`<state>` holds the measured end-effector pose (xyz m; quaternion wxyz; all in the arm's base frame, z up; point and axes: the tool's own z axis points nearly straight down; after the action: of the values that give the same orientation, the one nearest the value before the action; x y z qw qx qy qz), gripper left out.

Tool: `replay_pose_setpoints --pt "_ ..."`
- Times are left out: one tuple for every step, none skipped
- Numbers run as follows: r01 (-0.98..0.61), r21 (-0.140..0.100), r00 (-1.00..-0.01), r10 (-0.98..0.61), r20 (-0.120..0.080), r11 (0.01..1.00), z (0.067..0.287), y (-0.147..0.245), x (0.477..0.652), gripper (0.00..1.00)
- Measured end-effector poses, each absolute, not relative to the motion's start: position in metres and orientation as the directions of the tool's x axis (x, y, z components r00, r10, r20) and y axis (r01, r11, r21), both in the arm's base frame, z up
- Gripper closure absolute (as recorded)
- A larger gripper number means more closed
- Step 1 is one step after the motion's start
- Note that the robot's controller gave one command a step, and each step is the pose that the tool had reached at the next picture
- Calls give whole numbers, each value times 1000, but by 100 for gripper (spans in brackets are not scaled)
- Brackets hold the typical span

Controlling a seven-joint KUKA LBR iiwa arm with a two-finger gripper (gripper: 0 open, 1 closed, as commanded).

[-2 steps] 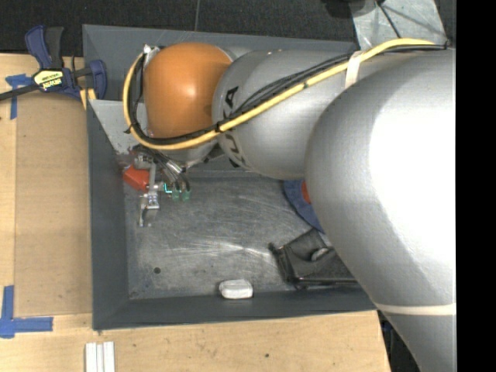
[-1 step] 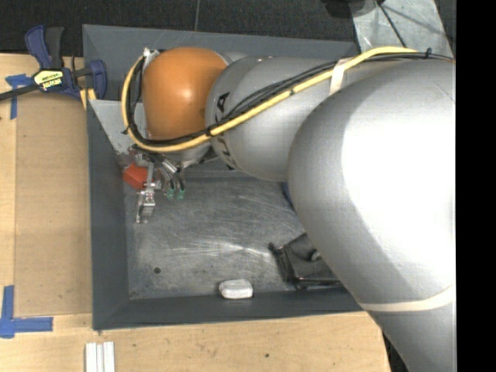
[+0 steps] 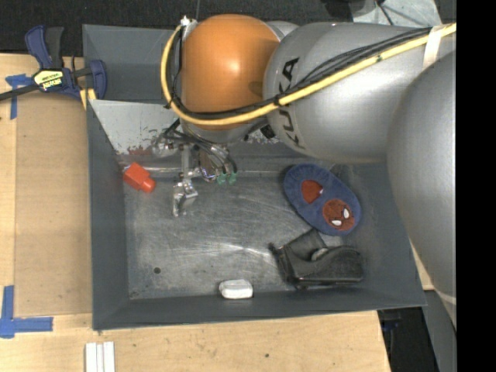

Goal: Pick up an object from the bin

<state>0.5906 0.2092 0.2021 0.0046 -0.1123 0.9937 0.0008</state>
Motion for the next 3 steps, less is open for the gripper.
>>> replay_pose_setpoints --pt "-171 0 -985 -171 4 985 77 166 564 0" --pt "-462 -1 -887 -462 0 887 119 129 505 0" --pt "-741 -2 -672 -741 -4 672 108 111 549 0"
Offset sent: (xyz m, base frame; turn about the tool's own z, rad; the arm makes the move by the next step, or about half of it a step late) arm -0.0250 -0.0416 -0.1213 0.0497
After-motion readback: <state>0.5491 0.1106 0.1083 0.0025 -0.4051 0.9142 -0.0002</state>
